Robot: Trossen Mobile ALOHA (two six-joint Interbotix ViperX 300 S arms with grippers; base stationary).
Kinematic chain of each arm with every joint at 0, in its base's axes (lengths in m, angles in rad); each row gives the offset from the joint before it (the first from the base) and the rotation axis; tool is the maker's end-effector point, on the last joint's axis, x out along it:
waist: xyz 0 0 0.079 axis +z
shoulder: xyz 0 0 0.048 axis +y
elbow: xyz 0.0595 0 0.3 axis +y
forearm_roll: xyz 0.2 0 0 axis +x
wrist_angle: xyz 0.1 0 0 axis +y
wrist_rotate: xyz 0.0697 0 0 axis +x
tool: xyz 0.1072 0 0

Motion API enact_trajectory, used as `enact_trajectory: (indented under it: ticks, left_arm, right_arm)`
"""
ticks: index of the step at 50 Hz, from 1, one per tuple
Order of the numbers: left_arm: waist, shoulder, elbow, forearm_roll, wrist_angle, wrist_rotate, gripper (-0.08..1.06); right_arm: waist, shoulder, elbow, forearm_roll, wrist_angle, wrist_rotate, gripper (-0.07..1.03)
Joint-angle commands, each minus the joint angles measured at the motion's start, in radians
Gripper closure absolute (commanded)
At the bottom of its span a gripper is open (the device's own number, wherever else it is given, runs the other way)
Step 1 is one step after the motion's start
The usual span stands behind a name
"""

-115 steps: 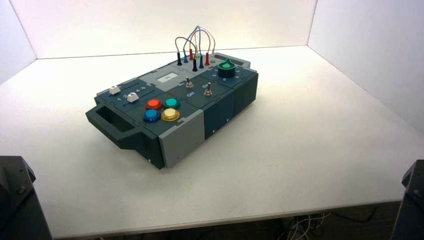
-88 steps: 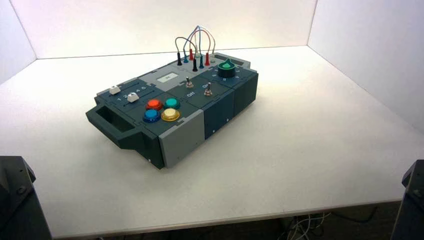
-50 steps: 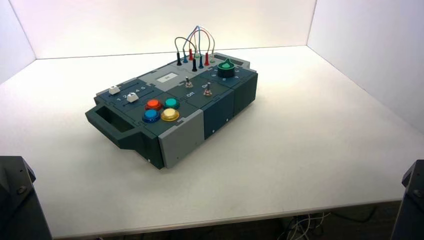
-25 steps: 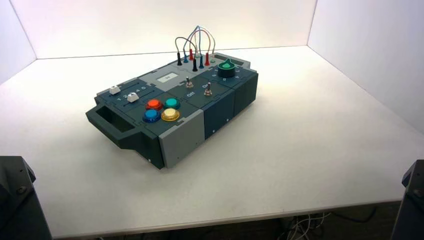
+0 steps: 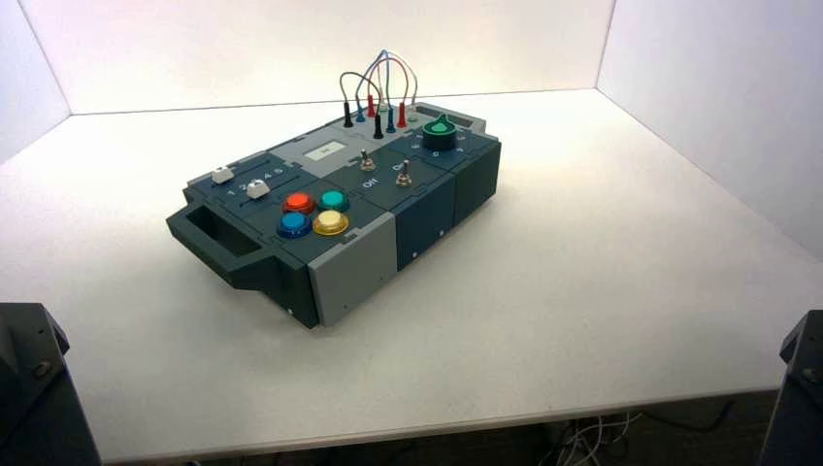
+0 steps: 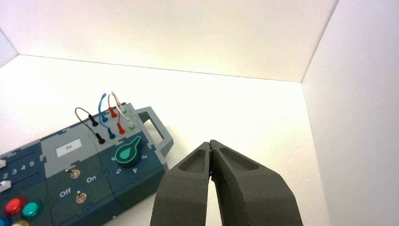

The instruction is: Move the left gripper to the left.

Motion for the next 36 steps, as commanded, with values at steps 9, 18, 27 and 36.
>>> enact_trajectory:
  ticks: [9,18,27,36]
  left_arm:
    - [0.091,0.086,-0.043,0.002,-0.041,0.006,1.01]
    - [0.101,0.101,-0.057,0.003,-0.041,0.005,1.01]
    - [0.103,0.095,-0.057,0.000,-0.041,0.003,1.01]
    - [0.103,0.091,-0.058,-0.005,-0.043,0.000,1.01]
  right_arm:
    - [0.012,0.009,-0.011,0.005,-0.003,0.003,0.99]
    - [0.014,0.011,-0.008,0.011,-0.002,0.002,0.99]
    - [0.012,0.011,-0.006,0.009,-0.003,0.002,0.99]
    - [0.012,0.009,-0.003,0.009,0.000,0.002,0.99]
